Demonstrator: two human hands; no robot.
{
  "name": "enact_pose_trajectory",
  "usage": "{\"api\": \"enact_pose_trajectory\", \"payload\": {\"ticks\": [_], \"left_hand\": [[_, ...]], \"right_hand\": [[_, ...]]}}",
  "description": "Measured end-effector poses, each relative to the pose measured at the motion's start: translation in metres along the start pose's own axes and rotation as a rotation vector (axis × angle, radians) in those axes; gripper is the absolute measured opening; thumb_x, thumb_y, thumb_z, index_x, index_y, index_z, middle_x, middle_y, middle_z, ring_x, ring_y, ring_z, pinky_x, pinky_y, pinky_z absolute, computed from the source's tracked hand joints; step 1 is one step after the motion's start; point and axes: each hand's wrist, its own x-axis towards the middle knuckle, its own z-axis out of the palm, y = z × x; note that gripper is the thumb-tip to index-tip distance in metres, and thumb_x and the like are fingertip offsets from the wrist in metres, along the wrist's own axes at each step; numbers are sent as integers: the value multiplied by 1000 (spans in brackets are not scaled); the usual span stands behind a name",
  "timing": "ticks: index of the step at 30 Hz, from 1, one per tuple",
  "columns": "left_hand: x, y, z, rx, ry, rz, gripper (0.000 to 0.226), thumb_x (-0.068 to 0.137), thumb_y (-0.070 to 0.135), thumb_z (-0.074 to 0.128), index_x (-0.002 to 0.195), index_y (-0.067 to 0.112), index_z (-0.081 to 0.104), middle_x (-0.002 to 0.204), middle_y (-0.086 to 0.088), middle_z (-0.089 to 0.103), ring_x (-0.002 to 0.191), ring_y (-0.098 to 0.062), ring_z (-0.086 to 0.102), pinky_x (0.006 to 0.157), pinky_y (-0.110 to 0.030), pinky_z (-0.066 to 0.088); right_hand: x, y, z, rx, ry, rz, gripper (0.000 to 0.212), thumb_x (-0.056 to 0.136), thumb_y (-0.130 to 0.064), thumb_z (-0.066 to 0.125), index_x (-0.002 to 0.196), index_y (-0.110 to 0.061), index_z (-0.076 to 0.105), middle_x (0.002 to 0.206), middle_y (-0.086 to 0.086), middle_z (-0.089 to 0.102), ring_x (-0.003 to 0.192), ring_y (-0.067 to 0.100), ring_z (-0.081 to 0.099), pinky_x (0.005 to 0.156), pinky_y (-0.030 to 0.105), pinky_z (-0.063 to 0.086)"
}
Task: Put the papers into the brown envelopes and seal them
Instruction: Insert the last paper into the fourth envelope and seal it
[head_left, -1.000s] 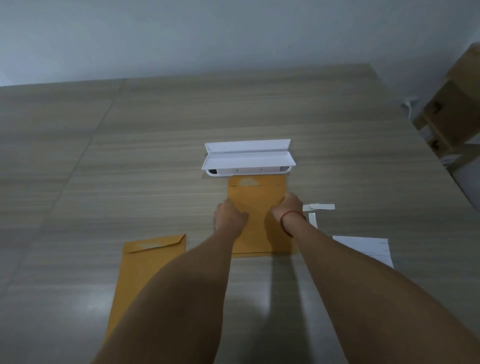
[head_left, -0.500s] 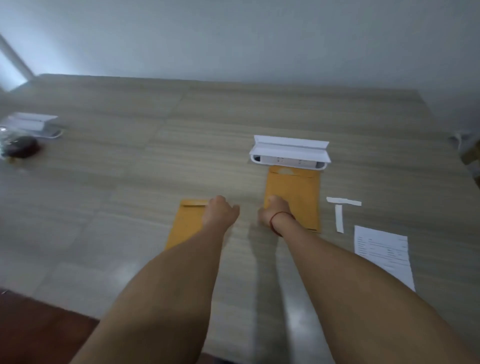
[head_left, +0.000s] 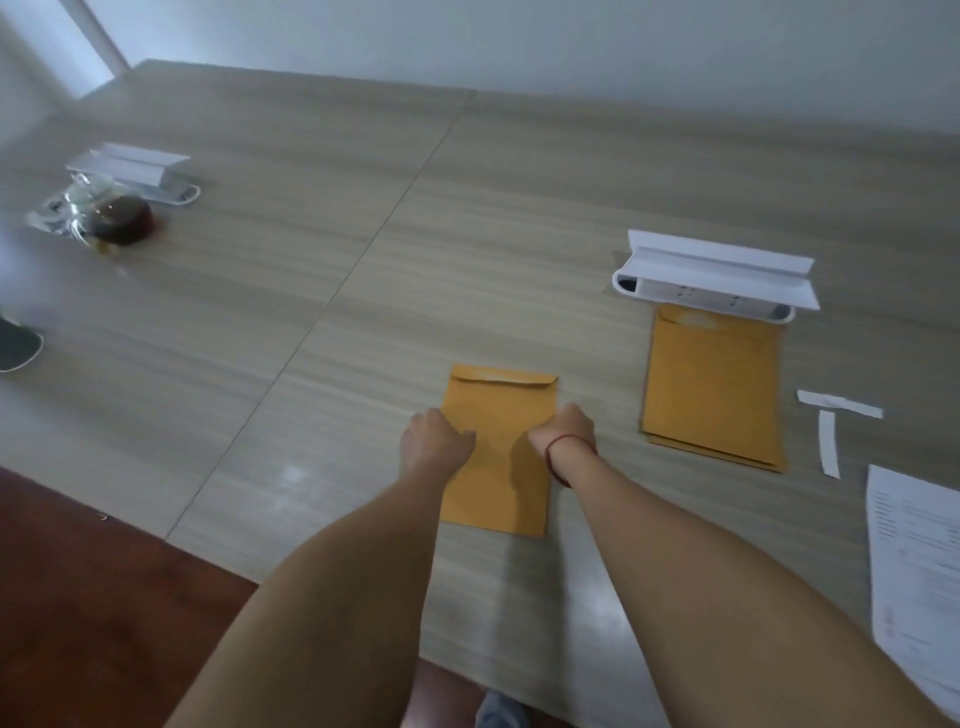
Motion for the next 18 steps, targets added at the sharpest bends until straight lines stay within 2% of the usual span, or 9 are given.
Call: {"api": "enact_pose_trajectory", "payload": {"ticks": [3, 5, 8, 12, 18], "left_hand": [[10, 3, 4, -48, 0, -21, 68, 77, 50, 69, 128, 10, 48, 132, -12, 49, 125, -31, 48, 102, -42, 45], [11, 3, 5, -110, -17, -85, 76, 73, 50, 74, 131, 10, 44, 134, -12, 46, 130, -31, 43, 106, -43, 42], [8, -1, 10, -169, -16, -132, 69, 69, 43, 81, 122, 9, 50, 125, -12, 54, 123, -31, 50, 99, -40, 47], [-10, 13, 14, -141, -40, -111, 62, 67, 44, 81, 113, 10, 58, 116, -11, 60, 113, -30, 58, 93, -40, 52], [-55, 63, 37, -108, -36, -5, 66, 70, 47, 78, 120, 13, 52, 125, -11, 53, 119, -32, 52, 99, -44, 47]], "right_hand": [[6, -2, 8, 89, 21, 90, 49, 77, -15, 66, 123, -9, 53, 123, 13, 60, 110, 35, 61, 82, 37, 53], [8, 0, 9, 100, 22, 135, 49, 77, -18, 69, 122, -8, 54, 123, 14, 60, 111, 36, 60, 89, 41, 55], [6, 7, 4, 133, 0, 202, 40, 79, -16, 72, 114, -2, 60, 121, 18, 62, 109, 37, 61, 88, 46, 55], [0, 21, -13, 131, 7, 189, 32, 84, -10, 67, 114, 0, 60, 123, 18, 60, 111, 35, 61, 87, 38, 53], [-16, 59, -76, 112, 136, 128, 35, 82, -3, 60, 117, -3, 58, 124, 16, 59, 110, 35, 61, 86, 39, 54]]}}
